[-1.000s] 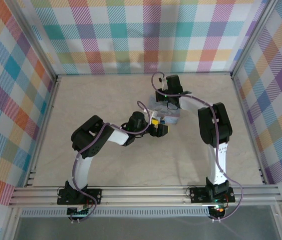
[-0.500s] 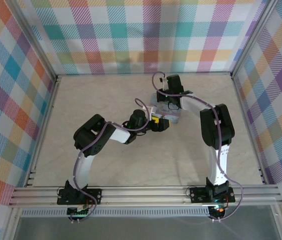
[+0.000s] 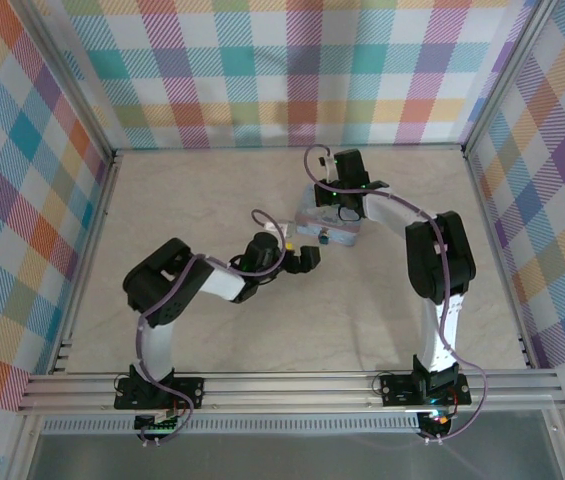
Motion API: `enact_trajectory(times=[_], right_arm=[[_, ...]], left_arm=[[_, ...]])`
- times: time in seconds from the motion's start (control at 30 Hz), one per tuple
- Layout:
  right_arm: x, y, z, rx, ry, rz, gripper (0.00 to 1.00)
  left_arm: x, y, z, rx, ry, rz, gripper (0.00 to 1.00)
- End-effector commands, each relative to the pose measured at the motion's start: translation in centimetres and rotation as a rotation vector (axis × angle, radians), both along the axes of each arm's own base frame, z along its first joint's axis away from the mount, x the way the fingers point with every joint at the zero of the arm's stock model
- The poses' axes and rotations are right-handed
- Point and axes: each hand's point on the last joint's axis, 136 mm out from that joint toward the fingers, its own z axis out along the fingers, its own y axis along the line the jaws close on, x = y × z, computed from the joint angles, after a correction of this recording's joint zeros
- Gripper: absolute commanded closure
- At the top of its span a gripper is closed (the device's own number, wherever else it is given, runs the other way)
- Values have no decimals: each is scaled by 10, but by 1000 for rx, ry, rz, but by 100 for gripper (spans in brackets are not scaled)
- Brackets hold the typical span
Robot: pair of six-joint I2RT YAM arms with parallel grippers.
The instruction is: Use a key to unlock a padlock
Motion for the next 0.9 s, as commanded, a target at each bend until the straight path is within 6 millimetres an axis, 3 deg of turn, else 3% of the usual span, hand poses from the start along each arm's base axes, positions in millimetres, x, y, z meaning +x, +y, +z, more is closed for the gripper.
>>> enact_trajectory(times=[0.0,0.07,0.13,0.2,0.27,0.4,0.43,0.47,0.6,0.87], right_arm=[[-4,-5,19,-18,-45,-5,100],[-2,-12,23,-22,-58,-25,100],[1,-19,25,-19,-62,-50,100],[7,-30,26,-26,-61,-94,100],[11,-41,25,-33,-57,-129,100],[18,-66,18,-66,-37,-219,100],[19,-73,16,-73,-31,-244,100],[21,-81,13,-79,-22,-270,100],[24,-104,-1,-113,32,-328,100],[14,-112,-42,-161,124,-346,100]], left_arm=[[-7,45,4,244,-81,118,0],[-1,66,12,263,-56,233,0],[10,93,0,288,99,396,0],[11,55,-2,146,204,148,18],[10,34,8,47,169,77,19],[-1,1,20,29,61,-54,15],[-3,-4,19,35,64,-64,13],[-3,-8,16,50,83,-80,1],[-5,-27,10,-2,87,-157,1],[7,-41,-2,-21,16,-142,0]])
